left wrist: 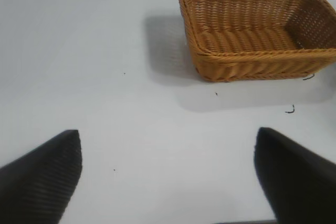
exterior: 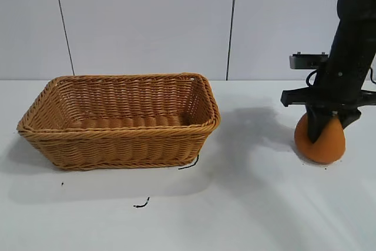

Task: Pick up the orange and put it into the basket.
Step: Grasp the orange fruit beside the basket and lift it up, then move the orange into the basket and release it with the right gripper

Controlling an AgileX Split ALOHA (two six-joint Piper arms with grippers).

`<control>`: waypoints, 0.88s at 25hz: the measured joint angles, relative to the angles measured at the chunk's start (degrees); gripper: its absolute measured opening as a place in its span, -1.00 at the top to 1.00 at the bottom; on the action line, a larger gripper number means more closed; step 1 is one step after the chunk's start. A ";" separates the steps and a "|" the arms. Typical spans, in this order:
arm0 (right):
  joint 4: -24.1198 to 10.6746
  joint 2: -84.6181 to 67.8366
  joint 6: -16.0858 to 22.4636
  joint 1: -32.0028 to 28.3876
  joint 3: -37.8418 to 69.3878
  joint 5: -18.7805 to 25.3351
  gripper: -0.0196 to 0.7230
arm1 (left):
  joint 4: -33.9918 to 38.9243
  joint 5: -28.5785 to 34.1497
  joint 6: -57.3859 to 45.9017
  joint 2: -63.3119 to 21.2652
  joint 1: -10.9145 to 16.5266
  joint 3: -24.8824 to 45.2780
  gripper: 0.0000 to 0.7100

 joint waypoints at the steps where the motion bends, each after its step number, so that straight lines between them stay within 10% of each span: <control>1: 0.00 -0.74 0.00 0.00 -2.27 0.73 0.67 | 0.00 0.00 0.00 0.00 0.00 0.00 -0.80; 10: -0.46 -1.63 0.46 2.91 -16.37 6.14 0.67 | 0.00 0.00 0.00 0.00 0.00 0.00 -0.80; 22: -0.17 -0.46 1.02 24.90 -16.80 0.51 0.67 | 0.00 0.00 0.00 0.00 0.00 0.00 -0.80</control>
